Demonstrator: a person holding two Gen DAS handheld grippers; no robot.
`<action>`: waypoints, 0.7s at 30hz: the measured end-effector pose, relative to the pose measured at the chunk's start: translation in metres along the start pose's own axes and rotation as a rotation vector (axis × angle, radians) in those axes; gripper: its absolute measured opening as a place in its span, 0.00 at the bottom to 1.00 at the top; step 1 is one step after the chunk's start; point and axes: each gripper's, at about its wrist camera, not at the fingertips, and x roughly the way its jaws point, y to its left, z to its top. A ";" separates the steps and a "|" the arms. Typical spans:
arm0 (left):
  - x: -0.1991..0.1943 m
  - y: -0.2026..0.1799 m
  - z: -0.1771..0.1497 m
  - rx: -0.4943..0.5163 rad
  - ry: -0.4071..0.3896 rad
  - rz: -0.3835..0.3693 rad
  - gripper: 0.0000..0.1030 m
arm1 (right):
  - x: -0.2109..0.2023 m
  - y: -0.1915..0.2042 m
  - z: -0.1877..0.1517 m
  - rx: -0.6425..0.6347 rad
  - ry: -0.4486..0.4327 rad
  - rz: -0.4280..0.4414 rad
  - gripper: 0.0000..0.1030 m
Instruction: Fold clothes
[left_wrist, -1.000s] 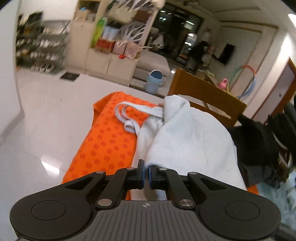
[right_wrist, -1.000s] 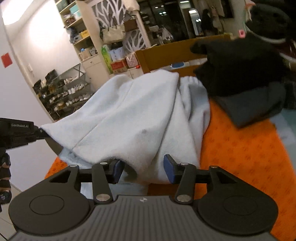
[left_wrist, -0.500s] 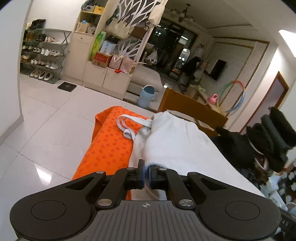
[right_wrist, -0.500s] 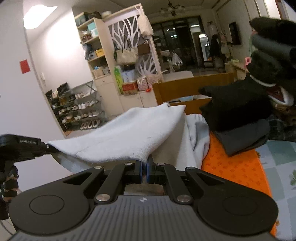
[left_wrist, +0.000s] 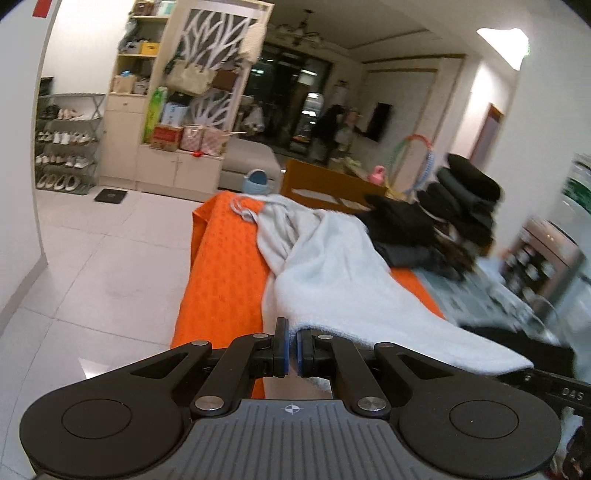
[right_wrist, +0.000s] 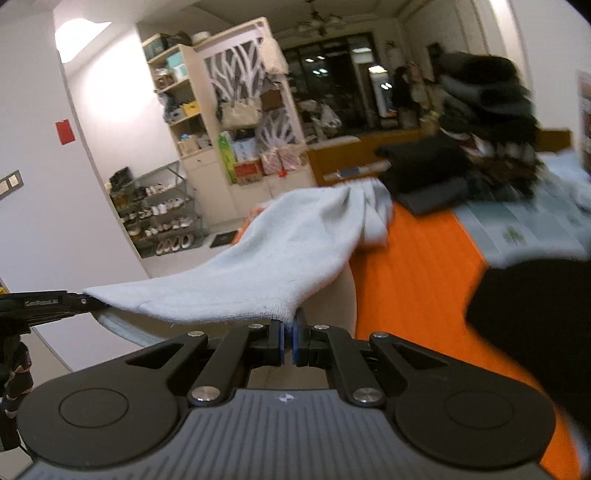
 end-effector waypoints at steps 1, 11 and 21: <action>-0.015 0.000 -0.011 0.011 0.002 -0.012 0.06 | -0.016 0.005 -0.016 0.010 0.004 -0.013 0.05; -0.131 -0.011 -0.089 0.116 0.017 -0.076 0.06 | -0.154 0.045 -0.133 0.094 0.043 -0.110 0.05; -0.225 -0.030 -0.142 0.181 -0.017 -0.101 0.06 | -0.254 0.069 -0.188 0.097 0.041 -0.121 0.05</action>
